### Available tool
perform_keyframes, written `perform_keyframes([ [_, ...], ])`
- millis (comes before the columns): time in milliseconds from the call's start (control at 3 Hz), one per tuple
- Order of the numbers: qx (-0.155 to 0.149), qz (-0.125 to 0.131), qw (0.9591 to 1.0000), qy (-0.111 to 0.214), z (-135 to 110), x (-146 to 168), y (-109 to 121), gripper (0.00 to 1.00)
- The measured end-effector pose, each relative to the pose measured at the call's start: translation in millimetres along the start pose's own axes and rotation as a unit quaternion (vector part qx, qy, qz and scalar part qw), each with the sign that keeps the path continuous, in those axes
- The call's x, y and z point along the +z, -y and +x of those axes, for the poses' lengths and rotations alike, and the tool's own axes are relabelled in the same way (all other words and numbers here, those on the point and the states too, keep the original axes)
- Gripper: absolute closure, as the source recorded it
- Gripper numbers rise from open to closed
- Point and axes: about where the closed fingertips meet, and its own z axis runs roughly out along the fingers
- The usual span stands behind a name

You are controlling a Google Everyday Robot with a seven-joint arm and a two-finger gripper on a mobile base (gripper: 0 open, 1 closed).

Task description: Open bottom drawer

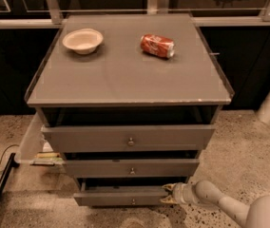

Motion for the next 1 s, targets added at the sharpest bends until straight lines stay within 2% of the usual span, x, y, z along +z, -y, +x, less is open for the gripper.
perform_keyframes([
  [333, 0.0, 0.0, 1.0, 0.0, -1.7, -2.2, 0.2, 0.81],
  [1000, 0.0, 0.0, 1.0, 0.0, -1.7, -2.1, 0.1, 0.36],
])
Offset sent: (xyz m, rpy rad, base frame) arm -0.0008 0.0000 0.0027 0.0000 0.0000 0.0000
